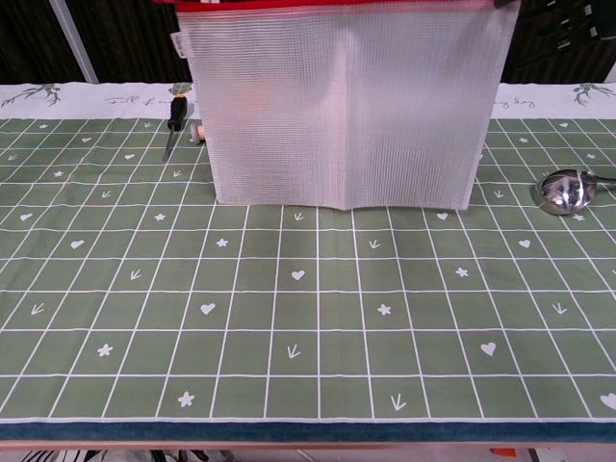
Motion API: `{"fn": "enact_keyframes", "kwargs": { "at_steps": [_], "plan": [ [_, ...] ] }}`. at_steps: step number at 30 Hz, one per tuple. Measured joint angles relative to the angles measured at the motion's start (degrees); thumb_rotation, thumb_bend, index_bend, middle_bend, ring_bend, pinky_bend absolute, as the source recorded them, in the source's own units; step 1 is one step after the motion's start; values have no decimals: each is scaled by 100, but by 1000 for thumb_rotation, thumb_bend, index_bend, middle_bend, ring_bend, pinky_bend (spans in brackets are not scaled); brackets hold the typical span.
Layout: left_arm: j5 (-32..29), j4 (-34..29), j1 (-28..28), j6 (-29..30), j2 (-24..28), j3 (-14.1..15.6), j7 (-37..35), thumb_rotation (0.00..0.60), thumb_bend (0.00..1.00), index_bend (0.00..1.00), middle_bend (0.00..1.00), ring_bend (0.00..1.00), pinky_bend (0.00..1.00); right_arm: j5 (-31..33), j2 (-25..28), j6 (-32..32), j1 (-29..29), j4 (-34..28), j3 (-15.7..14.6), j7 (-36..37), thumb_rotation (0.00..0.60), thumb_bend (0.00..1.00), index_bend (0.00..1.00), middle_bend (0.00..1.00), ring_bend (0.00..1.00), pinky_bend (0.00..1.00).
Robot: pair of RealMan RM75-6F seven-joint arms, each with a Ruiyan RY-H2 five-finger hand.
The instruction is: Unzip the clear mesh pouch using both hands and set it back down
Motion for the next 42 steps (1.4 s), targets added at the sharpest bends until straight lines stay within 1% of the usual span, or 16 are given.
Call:
{"fn": "enact_keyframes", "kwargs": {
  "at_steps": [1, 2, 3, 7, 13, 16, 20, 23, 25, 29, 34, 35, 36, 38, 39, 42],
  "plan": [
    [-20, -1, -6, 0, -20, 3, 2, 600, 228, 350, 61, 0, 0, -20, 22, -53, 0, -10, -34, -37, 600, 331, 72, 0, 0, 232],
    [-28, -2, -8, 5, -47, 8, -2, 600, 208, 316, 54, 0, 0, -33, 45, -109, 1, -19, -63, -71, 600, 311, 22, 0, 0, 227],
    [-26, 0, -6, 18, -67, 10, -10, 600, 193, 282, 49, 0, 0, -45, 80, -181, 1, -26, -99, -106, 600, 300, 5, 0, 0, 224],
    [27, 10, 36, 82, -141, 28, -74, 600, 177, 181, 40, 0, 0, -149, 168, -260, 3, -33, -236, -191, 600, 264, 0, 0, 0, 220],
    [211, -65, 169, 157, -158, 95, -167, 600, 177, 167, 39, 0, 0, -321, 289, -188, -74, -122, -364, -164, 600, 259, 0, 0, 0, 220],
    [395, -204, 294, 214, -128, 175, -222, 600, 177, 166, 39, 0, 0, -493, 388, -169, -156, -207, -488, -205, 600, 222, 0, 0, 0, 220],
    [882, -408, 556, 395, -89, 385, -279, 600, 152, 147, 28, 0, 0, -898, 594, -133, -367, -379, -785, -303, 600, 139, 0, 0, 0, 220],
    [1377, -573, 868, 653, -86, 602, -361, 600, 119, 106, 7, 0, 0, -1354, 729, -66, -572, -477, -1071, -366, 600, 111, 0, 0, 0, 220],
    [1703, -670, 1109, 853, -96, 746, -453, 600, 101, 65, 0, 0, 0, -1781, 823, -15, -742, -525, -1316, -410, 600, 100, 0, 0, 0, 221],
    [2488, -826, 1735, 1293, -111, 1160, -727, 600, 80, 20, 0, 0, 0, -2794, 1026, 82, -1130, -583, -1864, -477, 600, 96, 0, 0, 0, 220],
    [3450, -772, 2474, 1750, -114, 1757, -991, 600, 71, 0, 0, 0, 0, -4456, 1213, 356, -1726, -473, -2638, -493, 600, 95, 0, 0, 0, 220],
    [3702, -695, 2681, 1888, -124, 1917, -1050, 600, 70, 0, 0, 0, 0, -4781, 1232, 432, -1847, -418, -2788, -485, 600, 95, 0, 0, 0, 219],
    [3890, -611, 2847, 2002, -137, 2032, -1102, 600, 70, 0, 0, 0, 0, -5221, 1251, 550, -2020, -324, -2989, -462, 600, 95, 0, 0, 0, 218],
    [4277, -336, 3245, 2271, -185, 2264, -1260, 600, 70, 0, 0, 0, 0, -5878, 1265, 767, -2300, -126, -3291, -408, 600, 95, 0, 0, 0, 212],
    [4396, -193, 3414, 2382, -211, 2346, -1350, 600, 70, 0, 0, 0, 0, -6302, 1264, 943, -2502, 54, -3488, -358, 600, 95, 0, 0, 0, 210],
    [4664, 313, 3915, 2741, -306, 2560, -1690, 600, 70, 0, 0, 0, 0, -7216, 1236, 1482, -3027, 659, -3924, -185, 600, 94, 0, 0, 0, 206]
  ]
}}
